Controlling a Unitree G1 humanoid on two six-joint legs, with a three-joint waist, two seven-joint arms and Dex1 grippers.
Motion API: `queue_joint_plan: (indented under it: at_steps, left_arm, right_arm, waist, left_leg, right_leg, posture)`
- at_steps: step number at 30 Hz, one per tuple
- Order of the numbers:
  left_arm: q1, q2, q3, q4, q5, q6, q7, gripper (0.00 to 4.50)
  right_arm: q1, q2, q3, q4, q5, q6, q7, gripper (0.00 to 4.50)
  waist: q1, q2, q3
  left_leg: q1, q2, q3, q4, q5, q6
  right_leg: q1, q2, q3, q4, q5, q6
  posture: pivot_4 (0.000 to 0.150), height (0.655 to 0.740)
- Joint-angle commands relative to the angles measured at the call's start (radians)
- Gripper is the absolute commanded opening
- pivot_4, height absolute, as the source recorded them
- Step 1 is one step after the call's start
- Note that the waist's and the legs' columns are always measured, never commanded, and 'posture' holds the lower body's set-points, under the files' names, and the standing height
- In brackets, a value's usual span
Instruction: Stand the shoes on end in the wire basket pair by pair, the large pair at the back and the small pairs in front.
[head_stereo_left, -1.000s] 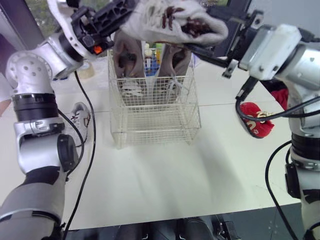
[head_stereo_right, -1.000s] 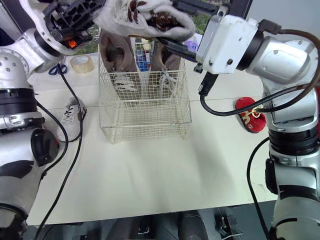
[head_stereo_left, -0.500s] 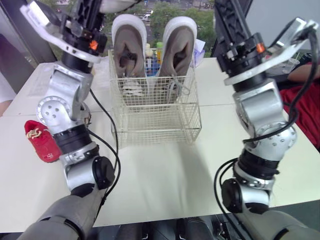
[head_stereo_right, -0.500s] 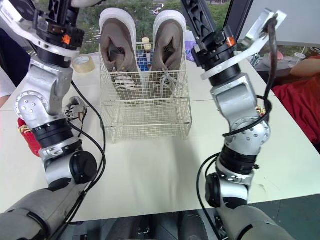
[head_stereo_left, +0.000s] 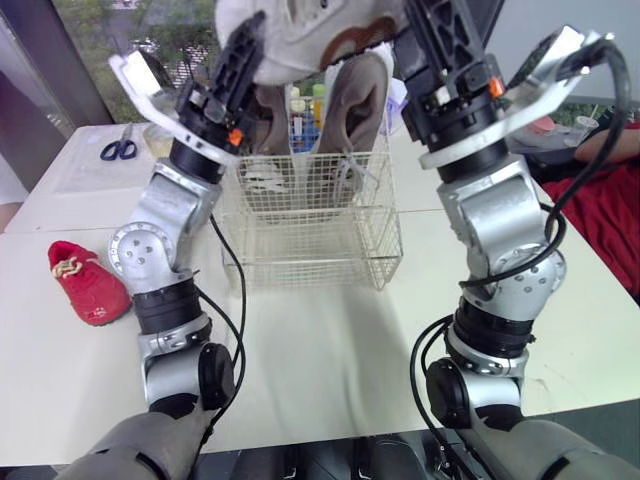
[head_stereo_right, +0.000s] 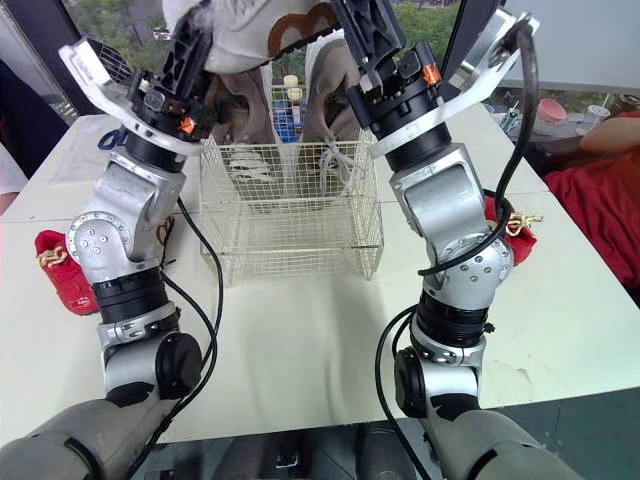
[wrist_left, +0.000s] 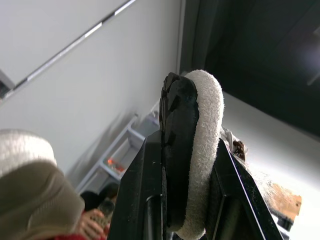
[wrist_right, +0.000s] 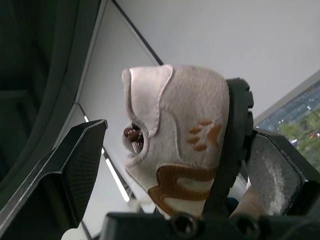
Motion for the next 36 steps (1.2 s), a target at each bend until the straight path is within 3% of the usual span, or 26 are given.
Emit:
queue_joint_plan:
  at_steps: [1,3,6,11,13,21,24,27,29,32,36]
  left_arm:
    - [0.012,0.001,-0.043,-0.043,-0.015,0.0,-0.012,0.28]
    - [0.025,0.001,-0.052,-0.044,-0.01,-0.003,-0.013,0.28]
    - [0.036,0.009,-0.059,-0.043,0.001,-0.008,-0.018,0.28]
    - [0.047,0.03,-0.072,-0.042,0.012,-0.013,-0.025,0.28]
    - [0.056,0.044,-0.08,-0.046,0.024,-0.014,-0.028,0.28]
    - [0.195,0.188,-0.104,-0.166,-0.014,0.08,-0.018,4.34]
    - [0.301,0.3,-0.131,-0.278,0.042,0.128,-0.025,4.43]
    - [0.42,0.421,-0.143,-0.395,0.092,0.16,-0.042,4.43]
    - [0.489,0.504,-0.143,-0.461,0.142,0.167,-0.063,4.43]
    - [0.559,0.581,-0.133,-0.513,0.186,0.157,-0.089,4.43]
    - [0.636,0.627,-0.112,-0.559,0.207,0.142,-0.108,4.43]
  right_arm:
    - [-0.04,-0.002,0.011,-0.02,-0.004,-0.027,0.011,4.47]
    - [-0.044,0.001,0.008,-0.011,-0.016,-0.043,0.01,4.47]
    - [-0.045,-0.002,0.008,-0.005,-0.028,-0.056,0.014,3.68]
    - [-0.038,-0.009,0.009,-0.004,-0.022,-0.055,0.019,1.3]
    - [-0.038,-0.013,0.01,-0.003,-0.017,-0.049,0.019,0.78]
    - [-0.067,-0.078,-0.02,0.033,0.019,-0.024,0.053,0.77]
    - [-0.122,-0.185,-0.055,0.11,0.026,0.015,0.139,0.77]
    - [-0.171,-0.366,-0.061,0.215,-0.045,0.078,0.333,0.77]
    - [-0.195,-0.519,-0.006,0.304,-0.18,0.091,0.538,0.77]
    - [-0.234,-0.649,0.09,0.435,-0.359,0.049,0.79,0.77]
    - [-0.286,-0.716,0.219,0.616,-0.603,-0.083,1.065,0.77]
  waist:
    - [0.0,0.0,0.0]
    - [0.0,0.0,0.0]
    - [0.0,0.0,0.0]
    - [0.0,0.0,0.0]
    - [0.0,0.0,0.0]
    - [-0.002,0.0,0.0]
    - [-0.002,0.001,0.001]
    - [0.001,0.001,0.001]
    - [0.002,0.001,0.001]
    - [0.0,0.001,0.0]
    - [-0.002,0.002,0.001]
  left_leg:
    - [0.0,0.0,0.0,0.0,0.0,0.0]
    - [0.0,0.0,0.0,0.0,0.0,0.0]
    - [0.0,0.0,0.0,0.0,0.0,0.0]
    - [0.0,0.0,0.0,0.0,0.0,0.0]
    - [0.0,0.0,0.0,0.0,0.0,0.0]
    - [0.0,0.001,0.0,0.0,0.0,0.0]
    - [0.0,0.001,0.0,-0.001,0.0,0.0]
    - [0.0,0.001,0.0,-0.001,0.0,0.0]
    - [-0.001,0.001,0.0,-0.001,-0.001,0.001]
    - [-0.001,0.001,0.0,-0.001,-0.005,0.007]
    - [-0.001,0.001,0.001,-0.002,-0.006,0.007]
  right_leg:
    - [0.0,0.0,0.0,0.0,0.0,0.0]
    - [0.0,0.0,0.0,0.0,0.0,0.0]
    - [0.0,0.0,0.0,0.0,0.0,0.0]
    - [0.0,0.0,0.0,-0.001,0.0,0.0]
    - [0.0,0.0,0.0,-0.001,0.0,0.0]
    - [-0.001,0.0,0.0,-0.001,0.0,0.0]
    - [-0.001,0.0,0.001,-0.001,0.0,0.0]
    - [-0.002,0.0,0.001,-0.001,0.0,0.0]
    - [-0.002,0.0,0.001,-0.002,0.0,-0.001]
    - [-0.002,0.0,0.001,-0.004,-0.002,-0.004]
    - [-0.004,0.0,0.002,-0.004,-0.003,-0.005]
  posture:
    - [0.15,0.74]
    - [0.15,0.74]
    - [0.15,0.74]
    - [0.15,0.74]
    - [0.15,0.74]
    - [0.15,0.74]
    - [0.15,0.74]
    - [0.15,0.74]
    - [0.15,0.74]
    - [0.15,0.74]
    - [0.15,0.74]
